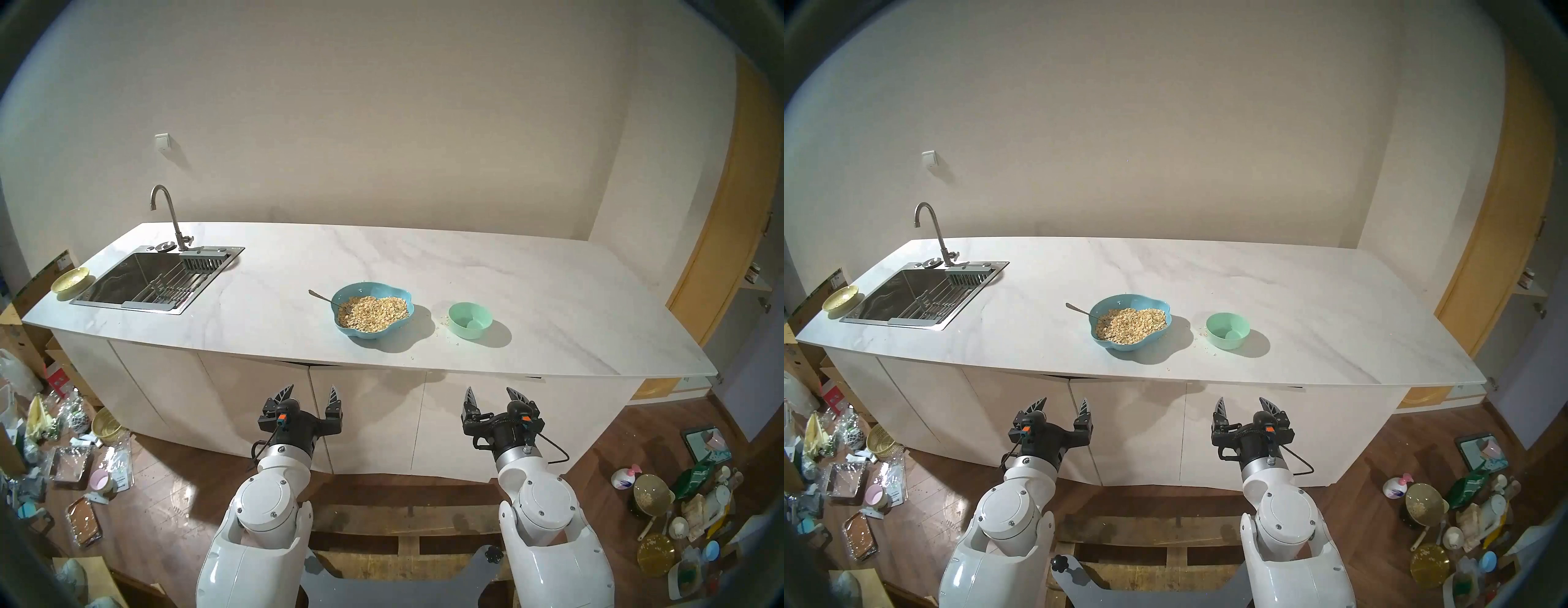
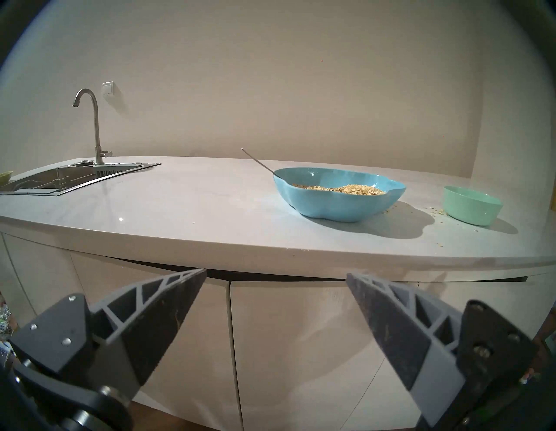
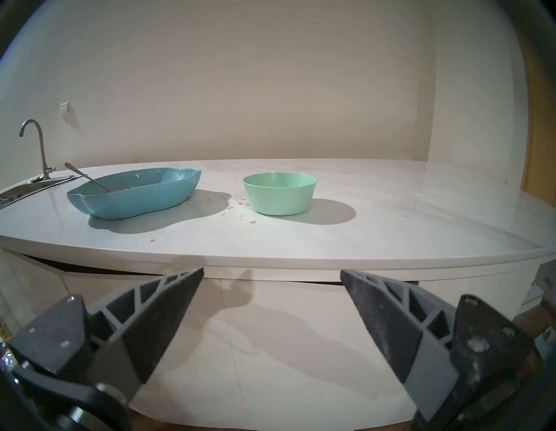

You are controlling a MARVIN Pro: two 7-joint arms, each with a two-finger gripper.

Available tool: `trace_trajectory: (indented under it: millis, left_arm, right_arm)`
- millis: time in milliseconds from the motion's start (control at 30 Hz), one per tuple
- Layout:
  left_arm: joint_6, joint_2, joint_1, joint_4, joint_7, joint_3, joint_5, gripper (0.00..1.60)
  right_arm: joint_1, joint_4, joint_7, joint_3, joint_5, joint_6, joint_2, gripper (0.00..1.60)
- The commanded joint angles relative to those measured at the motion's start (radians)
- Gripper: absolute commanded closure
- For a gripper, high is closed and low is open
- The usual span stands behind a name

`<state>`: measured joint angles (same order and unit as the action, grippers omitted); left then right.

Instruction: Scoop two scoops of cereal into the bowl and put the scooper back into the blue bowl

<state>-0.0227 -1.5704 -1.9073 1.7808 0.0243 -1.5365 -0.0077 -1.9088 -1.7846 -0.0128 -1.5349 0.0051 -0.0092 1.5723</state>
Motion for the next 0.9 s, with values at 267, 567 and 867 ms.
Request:
trace_trajectory:
  millis: [267, 567, 867]
  left_arm:
    - [-0.026, 0.008, 0.002, 0.017, -0.011, 0.004, 0.000, 0.00]
    - [-0.074, -0.015, 0.008, 0.008, 0.026, 0.011, 0.013, 0.00]
    - [0.030, -0.033, 0.030, 0.067, -0.021, -0.020, -0.228, 0.00]
  right_arm:
    - [0.004, -0.021, 0.000, 0.000, 0.000, -0.003, 0.001, 0.00]
    - [0.004, -0.021, 0.000, 0.000, 0.000, -0.004, 0.001, 0.00]
    - [0.005, -0.020, 0.000, 0.000, 0.000, -0.004, 0.001, 0.00]
